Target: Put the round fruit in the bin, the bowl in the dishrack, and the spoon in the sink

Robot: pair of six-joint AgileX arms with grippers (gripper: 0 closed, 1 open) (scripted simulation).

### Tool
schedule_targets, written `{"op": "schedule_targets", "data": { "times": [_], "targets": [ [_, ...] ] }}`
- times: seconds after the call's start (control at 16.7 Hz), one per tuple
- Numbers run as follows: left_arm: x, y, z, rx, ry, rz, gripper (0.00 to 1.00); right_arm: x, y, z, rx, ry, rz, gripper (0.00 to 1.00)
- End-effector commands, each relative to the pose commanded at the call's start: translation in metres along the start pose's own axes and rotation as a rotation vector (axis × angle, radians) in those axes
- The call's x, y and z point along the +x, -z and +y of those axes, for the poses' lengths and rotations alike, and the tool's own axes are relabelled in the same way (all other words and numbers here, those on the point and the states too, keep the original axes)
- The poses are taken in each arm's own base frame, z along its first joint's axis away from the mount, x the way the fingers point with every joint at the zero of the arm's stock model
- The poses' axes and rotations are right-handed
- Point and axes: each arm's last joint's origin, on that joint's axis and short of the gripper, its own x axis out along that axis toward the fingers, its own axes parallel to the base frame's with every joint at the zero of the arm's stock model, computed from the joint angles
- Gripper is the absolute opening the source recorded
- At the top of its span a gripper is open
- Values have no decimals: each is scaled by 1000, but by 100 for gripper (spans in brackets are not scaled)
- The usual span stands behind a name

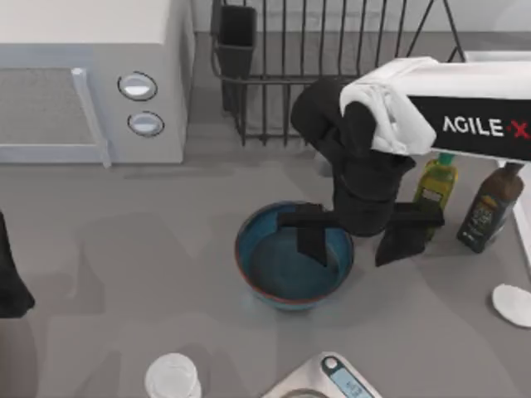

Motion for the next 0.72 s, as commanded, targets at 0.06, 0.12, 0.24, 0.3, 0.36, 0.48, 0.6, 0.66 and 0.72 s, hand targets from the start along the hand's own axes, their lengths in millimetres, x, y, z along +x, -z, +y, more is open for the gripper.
{"op": "schedule_targets", "data": {
  "times": [0.06,0.12,0.24,0.3,0.36,0.48,0.6,0.66,0.72],
  "targets": [
    [0,0,0,0,0,0,100,0,0,0,0,0,0,40],
    [0,0,0,0,0,0,100,0,0,0,0,0,0,32],
    [0,0,0,0,0,0,100,0,0,0,0,0,0,17],
    [0,0,0,0,0,0,100,0,0,0,0,0,0,10],
    [0,0,0,0,0,0,100,0,0,0,0,0,0,2],
    [0,0,0,0,0,0,100,0,0,0,0,0,0,0],
    [0,0,0,0,0,0,100,0,0,0,0,0,0,0],
    [0,0,0,0,0,0,100,0,0,0,0,0,0,0],
    [0,0,0,0,0,0,100,0,0,0,0,0,0,0]
  ]
}}
